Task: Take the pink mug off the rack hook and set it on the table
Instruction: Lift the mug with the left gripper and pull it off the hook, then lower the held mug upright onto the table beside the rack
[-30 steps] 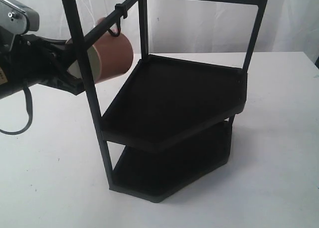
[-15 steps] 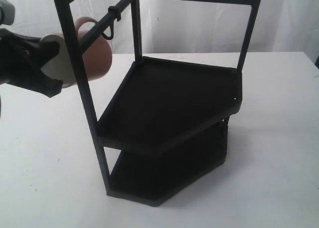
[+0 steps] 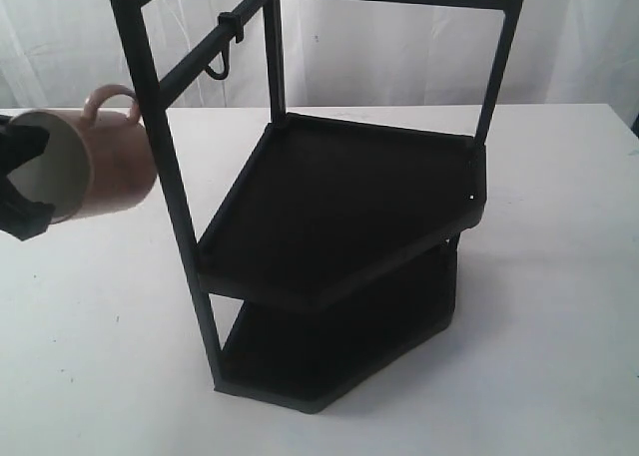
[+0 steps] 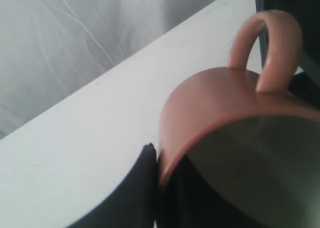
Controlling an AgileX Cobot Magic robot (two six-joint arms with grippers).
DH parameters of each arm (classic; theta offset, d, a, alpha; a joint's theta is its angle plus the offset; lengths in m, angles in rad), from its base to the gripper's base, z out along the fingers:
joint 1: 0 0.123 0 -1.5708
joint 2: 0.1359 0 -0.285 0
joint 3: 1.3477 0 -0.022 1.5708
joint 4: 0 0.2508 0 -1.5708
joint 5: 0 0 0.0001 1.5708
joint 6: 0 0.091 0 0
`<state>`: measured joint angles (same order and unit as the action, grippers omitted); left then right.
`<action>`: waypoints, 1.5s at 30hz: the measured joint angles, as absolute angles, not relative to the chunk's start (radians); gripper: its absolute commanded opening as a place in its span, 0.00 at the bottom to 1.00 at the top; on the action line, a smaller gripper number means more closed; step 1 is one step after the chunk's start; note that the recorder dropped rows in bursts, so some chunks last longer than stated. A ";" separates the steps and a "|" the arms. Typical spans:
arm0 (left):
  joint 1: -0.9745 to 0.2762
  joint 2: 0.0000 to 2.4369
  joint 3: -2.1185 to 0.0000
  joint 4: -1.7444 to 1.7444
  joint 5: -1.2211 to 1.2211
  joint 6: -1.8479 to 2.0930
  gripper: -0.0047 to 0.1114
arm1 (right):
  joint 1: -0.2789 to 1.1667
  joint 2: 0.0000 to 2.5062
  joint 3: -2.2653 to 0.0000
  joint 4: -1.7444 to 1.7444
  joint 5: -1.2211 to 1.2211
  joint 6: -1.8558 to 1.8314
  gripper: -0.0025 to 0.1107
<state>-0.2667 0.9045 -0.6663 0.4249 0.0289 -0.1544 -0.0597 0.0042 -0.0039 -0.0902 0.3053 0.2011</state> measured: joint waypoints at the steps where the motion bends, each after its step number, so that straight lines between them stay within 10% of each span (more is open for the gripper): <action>1: -0.267 0.871 -0.666 0.414 0.043 -0.154 0.04 | -0.060 0.004 -0.004 -0.090 0.305 0.201 0.02; 15: -0.267 0.758 -0.668 0.416 0.094 -0.180 0.04 | -0.060 0.004 -0.004 -0.090 0.305 0.201 0.02; 45: -0.210 1.411 -1.116 -0.186 0.633 0.295 0.04 | -0.060 0.004 -0.004 -0.090 0.305 0.202 0.02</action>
